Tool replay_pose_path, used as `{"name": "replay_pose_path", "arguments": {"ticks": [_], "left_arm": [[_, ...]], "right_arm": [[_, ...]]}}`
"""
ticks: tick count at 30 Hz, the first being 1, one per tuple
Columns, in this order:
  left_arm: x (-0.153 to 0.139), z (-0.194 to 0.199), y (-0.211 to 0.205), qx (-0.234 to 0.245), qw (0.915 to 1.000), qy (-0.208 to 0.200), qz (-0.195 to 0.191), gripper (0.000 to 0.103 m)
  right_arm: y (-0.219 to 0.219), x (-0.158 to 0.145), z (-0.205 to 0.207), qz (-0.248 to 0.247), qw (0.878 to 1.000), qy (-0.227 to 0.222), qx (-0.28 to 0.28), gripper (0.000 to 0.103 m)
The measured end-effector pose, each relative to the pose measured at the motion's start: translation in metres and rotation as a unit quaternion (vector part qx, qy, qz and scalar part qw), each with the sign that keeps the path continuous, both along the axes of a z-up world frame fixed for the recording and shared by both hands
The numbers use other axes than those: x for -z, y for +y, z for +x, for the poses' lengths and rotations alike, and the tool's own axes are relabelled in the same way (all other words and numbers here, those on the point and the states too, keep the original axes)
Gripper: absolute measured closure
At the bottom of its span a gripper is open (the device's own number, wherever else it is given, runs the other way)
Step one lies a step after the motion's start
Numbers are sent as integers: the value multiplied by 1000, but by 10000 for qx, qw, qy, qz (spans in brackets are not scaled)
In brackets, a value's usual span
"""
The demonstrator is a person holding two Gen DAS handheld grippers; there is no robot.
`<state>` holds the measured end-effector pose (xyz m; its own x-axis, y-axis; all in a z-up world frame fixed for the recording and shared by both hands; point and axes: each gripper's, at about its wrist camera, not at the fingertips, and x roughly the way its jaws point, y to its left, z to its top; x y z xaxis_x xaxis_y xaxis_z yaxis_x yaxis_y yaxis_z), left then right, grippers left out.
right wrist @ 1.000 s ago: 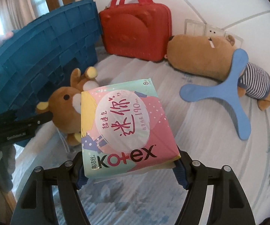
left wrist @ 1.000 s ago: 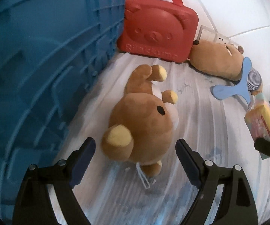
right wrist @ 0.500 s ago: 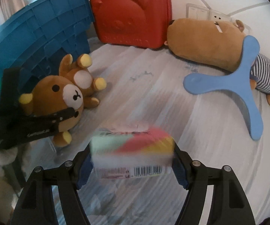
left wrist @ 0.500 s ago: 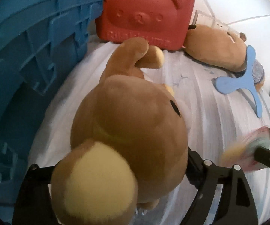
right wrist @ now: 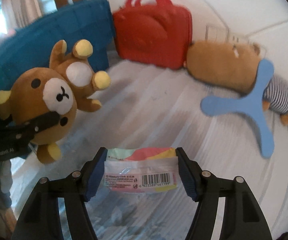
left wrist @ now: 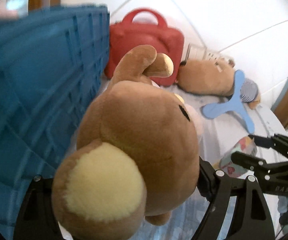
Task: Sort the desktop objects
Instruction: 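Carry the bear plush with the left tool while the right tool carries the Kotex packet to the crate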
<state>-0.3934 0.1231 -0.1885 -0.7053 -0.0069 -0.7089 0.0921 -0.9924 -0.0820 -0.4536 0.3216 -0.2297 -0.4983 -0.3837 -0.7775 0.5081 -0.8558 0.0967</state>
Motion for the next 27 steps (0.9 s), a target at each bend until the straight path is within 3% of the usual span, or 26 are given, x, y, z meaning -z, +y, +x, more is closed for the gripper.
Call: {"name": "replay_pose_path", "arguments": {"ticks": [11,14,21,27], "left_arm": [[-112,73,2,-295,9951,880,-340,20],[-154,93,-15,-423,9905,1235,-443,20],[-240,114,-111,-869,9750,1786,-998,20],[-266,105,-226,-1372,9614,1753,-1618,20]], "right_arm": [[-16,-126,42,-255,9915,1182,-487,35],[-44,-167,47,-370,9849,1527,-724,35],[-122,-263,57,-643,9626,2317,-1246,35],[-228,-309,39,-1116,9459,2773,-1261,35]]}}
